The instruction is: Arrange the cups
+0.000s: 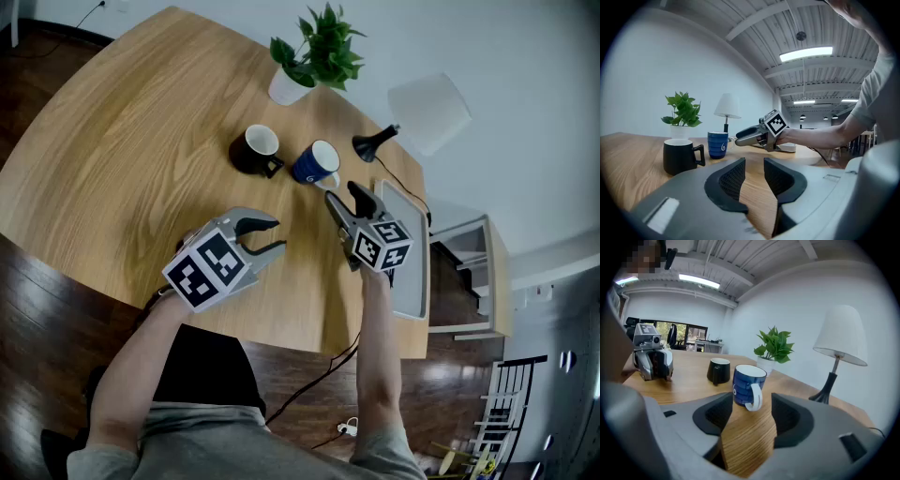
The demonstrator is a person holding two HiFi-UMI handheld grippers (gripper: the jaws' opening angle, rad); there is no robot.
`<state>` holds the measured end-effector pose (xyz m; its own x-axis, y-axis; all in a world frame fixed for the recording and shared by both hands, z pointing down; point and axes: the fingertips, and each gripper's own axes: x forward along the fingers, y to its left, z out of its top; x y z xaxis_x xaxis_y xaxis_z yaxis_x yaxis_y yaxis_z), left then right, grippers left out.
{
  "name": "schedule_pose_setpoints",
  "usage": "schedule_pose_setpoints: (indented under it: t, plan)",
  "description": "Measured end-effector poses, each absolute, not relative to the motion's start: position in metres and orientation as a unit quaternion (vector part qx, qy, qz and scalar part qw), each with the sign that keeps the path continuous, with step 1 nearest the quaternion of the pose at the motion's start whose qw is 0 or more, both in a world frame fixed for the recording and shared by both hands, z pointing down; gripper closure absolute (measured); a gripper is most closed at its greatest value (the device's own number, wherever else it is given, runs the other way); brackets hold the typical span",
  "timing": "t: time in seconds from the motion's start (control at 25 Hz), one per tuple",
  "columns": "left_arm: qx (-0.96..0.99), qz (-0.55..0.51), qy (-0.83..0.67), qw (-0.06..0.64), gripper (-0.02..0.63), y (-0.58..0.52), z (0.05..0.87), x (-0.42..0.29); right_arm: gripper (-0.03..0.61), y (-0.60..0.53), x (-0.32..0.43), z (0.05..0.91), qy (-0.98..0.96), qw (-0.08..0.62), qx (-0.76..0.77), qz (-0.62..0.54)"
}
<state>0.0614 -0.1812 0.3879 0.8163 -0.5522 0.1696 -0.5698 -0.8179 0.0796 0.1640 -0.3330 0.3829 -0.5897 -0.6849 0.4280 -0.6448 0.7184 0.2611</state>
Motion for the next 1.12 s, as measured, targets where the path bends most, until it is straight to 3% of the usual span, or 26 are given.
schedule_pose_setpoints:
  t: [0.28, 0.48, 0.68, 0.8, 1.12]
  plan:
    - [0.952, 0.072, -0.291, 0.063, 0.480, -0.177, 0.391, 0.058, 0.391, -0.348, 0.148, 0.395, -0.894, 0.312, 0.318, -0.055]
    - [0.952, 0.072, -0.291, 0.064, 0.480, -0.176, 0.391, 0.059, 0.395, -0.354, 0.143, 0.403, -0.887, 0.346, 0.299, -0.059]
    - [0.951, 0.072, -0.293, 0.064, 0.480, -0.176, 0.389, 0.057, 0.443, -0.352, 0.138, 0.402, -0.884, 0.362, 0.288, -0.070]
    - [0.951, 0.074, -0.293, 0.062, 0.480, -0.177, 0.392, 0.058, 0.479, -0.348, 0.139, 0.401, -0.885, 0.353, 0.299, -0.046]
    - [0.952, 0.076, -0.290, 0.061, 0.480, -0.176, 0.394, 0.053, 0.491, -0.336, 0.155, 0.383, -0.896, 0.272, 0.352, 0.017]
